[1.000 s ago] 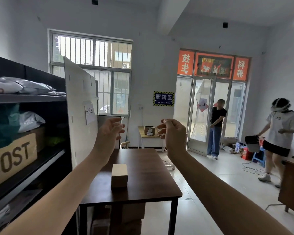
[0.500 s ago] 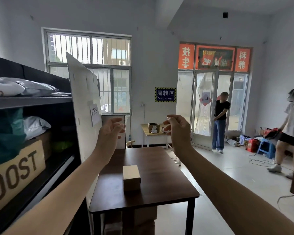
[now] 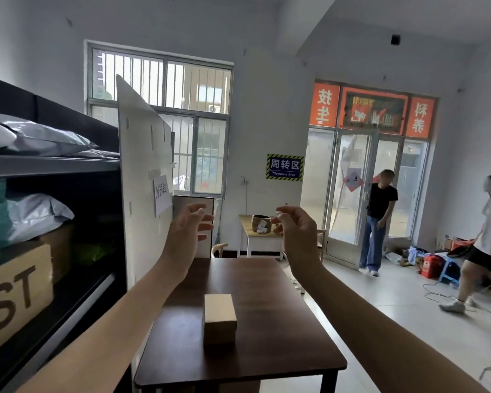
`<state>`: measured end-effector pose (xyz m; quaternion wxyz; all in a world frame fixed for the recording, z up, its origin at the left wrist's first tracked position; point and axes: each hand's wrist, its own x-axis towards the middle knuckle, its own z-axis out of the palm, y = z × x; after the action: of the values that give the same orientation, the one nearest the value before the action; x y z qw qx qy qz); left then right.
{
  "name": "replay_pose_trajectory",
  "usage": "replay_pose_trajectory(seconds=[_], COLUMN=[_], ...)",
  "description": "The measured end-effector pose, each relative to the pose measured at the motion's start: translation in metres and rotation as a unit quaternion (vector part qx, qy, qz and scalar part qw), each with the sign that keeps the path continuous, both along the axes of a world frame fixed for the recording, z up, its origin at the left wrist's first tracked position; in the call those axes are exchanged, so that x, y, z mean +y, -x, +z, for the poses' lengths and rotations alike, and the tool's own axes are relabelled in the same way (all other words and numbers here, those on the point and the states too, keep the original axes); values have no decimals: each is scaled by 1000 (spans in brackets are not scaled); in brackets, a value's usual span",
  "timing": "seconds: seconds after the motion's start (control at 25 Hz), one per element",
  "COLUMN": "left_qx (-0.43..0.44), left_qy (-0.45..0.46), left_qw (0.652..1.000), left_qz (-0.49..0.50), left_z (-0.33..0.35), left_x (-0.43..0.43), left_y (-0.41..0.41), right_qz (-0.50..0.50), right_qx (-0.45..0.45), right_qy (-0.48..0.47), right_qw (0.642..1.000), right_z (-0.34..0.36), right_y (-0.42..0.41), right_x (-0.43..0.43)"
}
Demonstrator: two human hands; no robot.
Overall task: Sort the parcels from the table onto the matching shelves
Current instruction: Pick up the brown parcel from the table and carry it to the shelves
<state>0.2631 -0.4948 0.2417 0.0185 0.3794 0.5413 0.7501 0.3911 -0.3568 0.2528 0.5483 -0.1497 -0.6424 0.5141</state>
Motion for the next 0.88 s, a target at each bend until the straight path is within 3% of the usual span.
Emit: replay_pose_trajectory(seconds=[0.2, 0.36, 0.64, 0.88], left_qx=[12, 37, -1, 21], left_qy=[18, 35, 18, 13], left_qw=[1000, 999, 999, 1000], left_qz=[21, 17, 31, 10], left_z=[1, -4, 6, 6], left_x=[50, 74, 102, 116], left_y=[25, 39, 91, 137], right_qz=[67, 88, 77, 46], right_qx=[10, 4, -17, 25], right_qy=[121, 104, 89, 117], right_qw=[990, 991, 993, 992], right_z=[8, 5, 3, 10], right_y=[40, 60, 102, 142], right_x=[51, 68, 96, 104])
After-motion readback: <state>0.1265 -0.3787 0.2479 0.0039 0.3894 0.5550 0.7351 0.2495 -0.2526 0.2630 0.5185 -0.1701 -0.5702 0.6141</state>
